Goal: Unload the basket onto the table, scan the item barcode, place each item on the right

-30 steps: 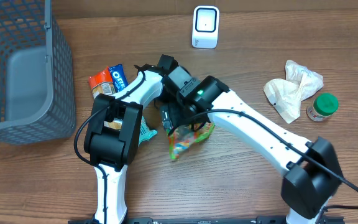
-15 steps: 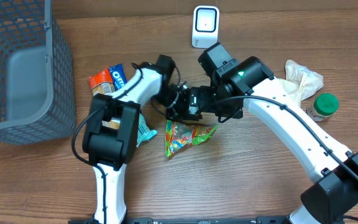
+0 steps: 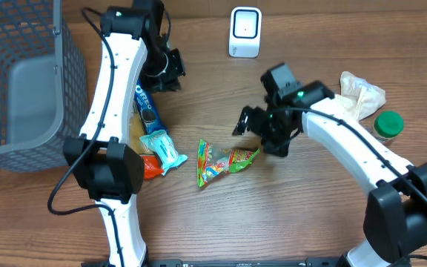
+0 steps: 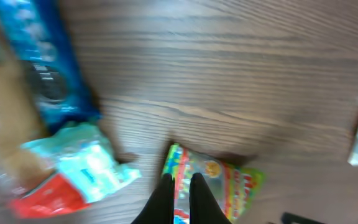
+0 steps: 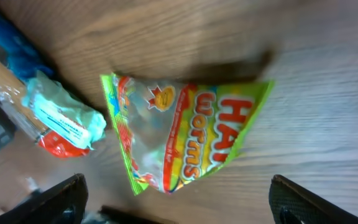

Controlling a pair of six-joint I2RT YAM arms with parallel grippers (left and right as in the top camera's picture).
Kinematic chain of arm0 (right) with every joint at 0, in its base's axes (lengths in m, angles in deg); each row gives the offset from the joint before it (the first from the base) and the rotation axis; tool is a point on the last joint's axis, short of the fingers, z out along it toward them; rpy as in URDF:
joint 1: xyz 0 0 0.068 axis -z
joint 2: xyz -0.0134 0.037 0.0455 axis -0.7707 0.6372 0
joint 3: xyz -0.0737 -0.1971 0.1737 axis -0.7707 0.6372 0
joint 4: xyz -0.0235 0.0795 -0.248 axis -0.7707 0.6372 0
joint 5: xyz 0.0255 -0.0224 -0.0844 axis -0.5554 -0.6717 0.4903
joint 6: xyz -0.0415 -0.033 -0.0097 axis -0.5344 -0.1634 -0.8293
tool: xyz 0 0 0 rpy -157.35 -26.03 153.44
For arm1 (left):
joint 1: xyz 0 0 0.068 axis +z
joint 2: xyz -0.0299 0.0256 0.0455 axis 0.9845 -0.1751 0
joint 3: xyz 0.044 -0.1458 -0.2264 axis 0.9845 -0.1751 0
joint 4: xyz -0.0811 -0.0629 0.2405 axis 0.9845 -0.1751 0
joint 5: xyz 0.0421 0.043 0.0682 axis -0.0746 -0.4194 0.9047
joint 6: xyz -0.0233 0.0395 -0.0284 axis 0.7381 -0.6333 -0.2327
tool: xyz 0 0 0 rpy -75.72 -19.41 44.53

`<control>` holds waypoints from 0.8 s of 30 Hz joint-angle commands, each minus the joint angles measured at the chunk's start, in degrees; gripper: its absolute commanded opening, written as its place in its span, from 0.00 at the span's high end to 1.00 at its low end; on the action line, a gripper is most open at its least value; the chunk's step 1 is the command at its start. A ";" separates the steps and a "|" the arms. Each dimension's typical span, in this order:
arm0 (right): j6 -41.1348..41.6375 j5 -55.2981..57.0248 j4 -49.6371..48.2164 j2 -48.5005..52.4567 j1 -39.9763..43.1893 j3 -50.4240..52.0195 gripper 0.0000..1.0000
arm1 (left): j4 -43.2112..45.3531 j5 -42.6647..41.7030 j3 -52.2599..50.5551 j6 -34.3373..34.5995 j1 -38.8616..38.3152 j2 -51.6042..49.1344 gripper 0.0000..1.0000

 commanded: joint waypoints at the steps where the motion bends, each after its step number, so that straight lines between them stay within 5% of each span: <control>1: 5.86 -8.17 -3.72 -1.01 -0.09 4.79 0.07 | -0.72 7.61 0.48 2.12 -0.31 0.39 0.96; 9: 8.72 -9.29 -10.36 -0.98 -0.09 11.72 0.07 | -0.52 7.80 0.35 2.10 -0.44 0.39 0.96; 17: 11.82 -5.51 -23.41 -0.98 -1.53 18.12 0.16 | -0.26 8.72 0.33 2.14 -1.09 0.39 0.96; 24: 16.37 2.19 -25.31 -0.81 -6.29 18.40 0.24 | -0.24 8.92 0.33 2.75 -1.90 0.39 0.96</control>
